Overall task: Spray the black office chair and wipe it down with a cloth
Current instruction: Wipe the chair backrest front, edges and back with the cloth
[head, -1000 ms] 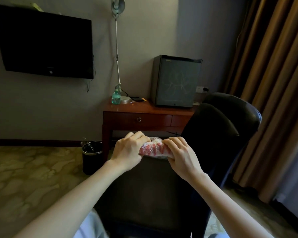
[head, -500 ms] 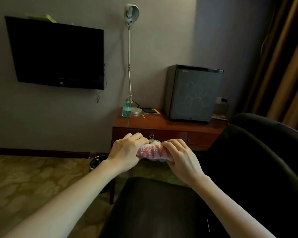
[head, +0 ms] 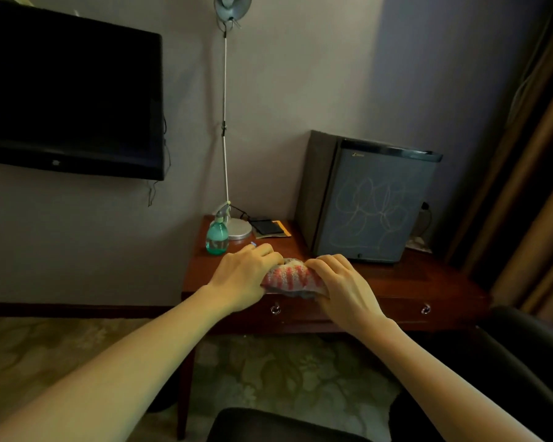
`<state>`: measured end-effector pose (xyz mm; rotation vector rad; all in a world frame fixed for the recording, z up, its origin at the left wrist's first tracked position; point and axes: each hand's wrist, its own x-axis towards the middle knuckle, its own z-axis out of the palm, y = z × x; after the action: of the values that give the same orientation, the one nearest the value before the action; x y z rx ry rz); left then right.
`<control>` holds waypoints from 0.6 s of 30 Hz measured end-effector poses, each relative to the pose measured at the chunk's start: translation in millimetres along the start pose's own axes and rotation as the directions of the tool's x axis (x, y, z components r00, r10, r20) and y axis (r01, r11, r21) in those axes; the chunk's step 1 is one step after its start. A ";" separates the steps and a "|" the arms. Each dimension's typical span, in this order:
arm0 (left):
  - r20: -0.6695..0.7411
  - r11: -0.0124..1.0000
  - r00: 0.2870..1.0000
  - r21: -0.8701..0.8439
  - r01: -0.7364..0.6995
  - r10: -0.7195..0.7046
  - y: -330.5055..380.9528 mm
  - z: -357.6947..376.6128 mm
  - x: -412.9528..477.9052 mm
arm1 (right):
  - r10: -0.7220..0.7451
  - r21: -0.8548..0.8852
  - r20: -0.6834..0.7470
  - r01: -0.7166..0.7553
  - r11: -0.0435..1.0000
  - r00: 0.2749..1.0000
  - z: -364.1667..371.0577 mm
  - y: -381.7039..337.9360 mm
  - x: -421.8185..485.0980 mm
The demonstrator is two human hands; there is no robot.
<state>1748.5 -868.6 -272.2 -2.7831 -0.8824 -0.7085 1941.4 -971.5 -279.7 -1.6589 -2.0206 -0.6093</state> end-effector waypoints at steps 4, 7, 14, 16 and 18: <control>0.024 0.997 1.000 -0.081 -0.016 0.018 -18.3 -32.7 36.8 | 0.020 -0.022 0.041 -0.019 1.000 0.999 -35.3 7.6 45.0; 0.041 0.991 0.997 -0.126 -0.052 0.058 -30.4 -66.0 57.8 | 0.057 -0.037 0.063 -0.055 0.998 0.996 -63.1 1.5 71.7; 0.100 0.987 0.988 -0.118 -0.107 0.119 -61.6 -134.1 81.8 | 0.116 -0.101 0.104 -0.106 0.989 0.988 -107.8 -25.8 118.7; 0.120 0.988 0.985 -0.115 -0.107 0.121 -68.8 -144.9 85.3 | 0.131 -0.115 0.113 -0.118 0.986 0.985 -113.2 -32.0 126.7; 0.129 0.987 0.984 -0.121 -0.104 0.119 -73.8 -150.5 86.7 | 0.154 -0.097 0.118 -0.143 0.985 0.981 -115.6 -35.8 131.1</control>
<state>1709.1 -803.8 -99.4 -2.9850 -0.7211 -0.5747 1891.3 -944.2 -110.6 -1.9245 -1.9571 -0.5615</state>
